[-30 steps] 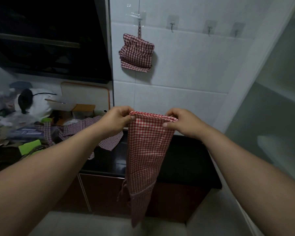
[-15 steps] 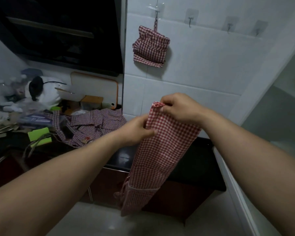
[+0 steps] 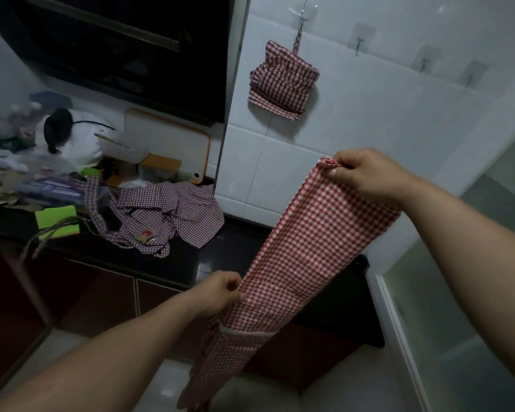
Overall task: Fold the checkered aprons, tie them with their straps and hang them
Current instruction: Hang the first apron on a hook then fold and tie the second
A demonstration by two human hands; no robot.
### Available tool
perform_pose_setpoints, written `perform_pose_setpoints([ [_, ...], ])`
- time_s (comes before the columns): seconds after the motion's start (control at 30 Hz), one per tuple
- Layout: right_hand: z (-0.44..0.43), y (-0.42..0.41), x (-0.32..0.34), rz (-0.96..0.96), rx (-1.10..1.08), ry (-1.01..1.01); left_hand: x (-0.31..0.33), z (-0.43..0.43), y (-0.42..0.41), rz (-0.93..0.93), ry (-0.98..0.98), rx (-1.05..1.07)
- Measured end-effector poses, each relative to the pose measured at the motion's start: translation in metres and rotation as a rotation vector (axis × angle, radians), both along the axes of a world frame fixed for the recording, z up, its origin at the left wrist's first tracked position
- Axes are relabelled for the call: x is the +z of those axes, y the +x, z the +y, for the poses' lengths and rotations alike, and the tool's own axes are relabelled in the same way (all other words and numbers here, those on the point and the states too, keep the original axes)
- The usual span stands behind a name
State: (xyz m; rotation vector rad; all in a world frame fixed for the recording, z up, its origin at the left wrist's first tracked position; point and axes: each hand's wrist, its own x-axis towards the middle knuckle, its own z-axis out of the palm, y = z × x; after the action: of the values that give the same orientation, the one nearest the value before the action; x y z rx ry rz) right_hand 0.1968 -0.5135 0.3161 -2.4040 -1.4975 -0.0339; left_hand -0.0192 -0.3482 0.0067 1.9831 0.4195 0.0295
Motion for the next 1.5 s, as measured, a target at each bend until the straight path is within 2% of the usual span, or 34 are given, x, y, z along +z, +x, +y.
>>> perform_pose_setpoints([
  [0.17, -0.013, 0.022, -0.006, 0.062, -0.106, 0.033, -0.023, 0.001, 0.005, 0.029, 0.058, 0.068],
  [0.27, -0.026, 0.037, -0.013, 0.109, -0.184, 0.065, -0.029, 0.004, 0.013, 0.022, 0.073, 0.025],
  [0.37, -0.037, 0.054, -0.021, 0.128, -0.26, 0.106, -0.044, 0.007, 0.018, 0.067, 0.197, -0.044],
  [0.47, -0.049, 0.073, -0.036, 0.11, -0.356, 0.121, -0.059, 0.021, 0.022, 0.107, 0.188, 0.017],
  [0.57, -0.071, 0.096, -0.067, 0.134, -0.492, 0.147, -0.046, 0.045, 0.03, 0.047, 0.109, 0.122],
  [0.67, -0.093, 0.123, -0.116, 0.222, -0.615, 0.215, -0.013, 0.07, 0.045, 0.047, 0.142, 0.149],
  [0.83, -0.111, 0.164, -0.21, 0.335, -0.777, 0.218, 0.01, 0.113, 0.098, 0.127, 0.463, -0.004],
  [1.0, -0.128, 0.201, -0.291, 0.273, -0.866, 0.126, 0.011, 0.134, 0.185, 0.228, 0.86, -0.211],
  [1.2, -0.123, 0.257, -0.365, 0.251, -0.867, -0.028, -0.04, 0.147, 0.29, 0.312, 1.01, -0.359],
  [1.37, -0.119, 0.297, -0.433, 0.343, -0.885, -0.154, -0.123, 0.147, 0.337, 0.399, 0.95, -0.39],
  [1.5, -0.118, 0.315, -0.468, 0.255, -0.87, -0.232, -0.165, 0.143, 0.343, 0.45, 0.872, -0.365],
])
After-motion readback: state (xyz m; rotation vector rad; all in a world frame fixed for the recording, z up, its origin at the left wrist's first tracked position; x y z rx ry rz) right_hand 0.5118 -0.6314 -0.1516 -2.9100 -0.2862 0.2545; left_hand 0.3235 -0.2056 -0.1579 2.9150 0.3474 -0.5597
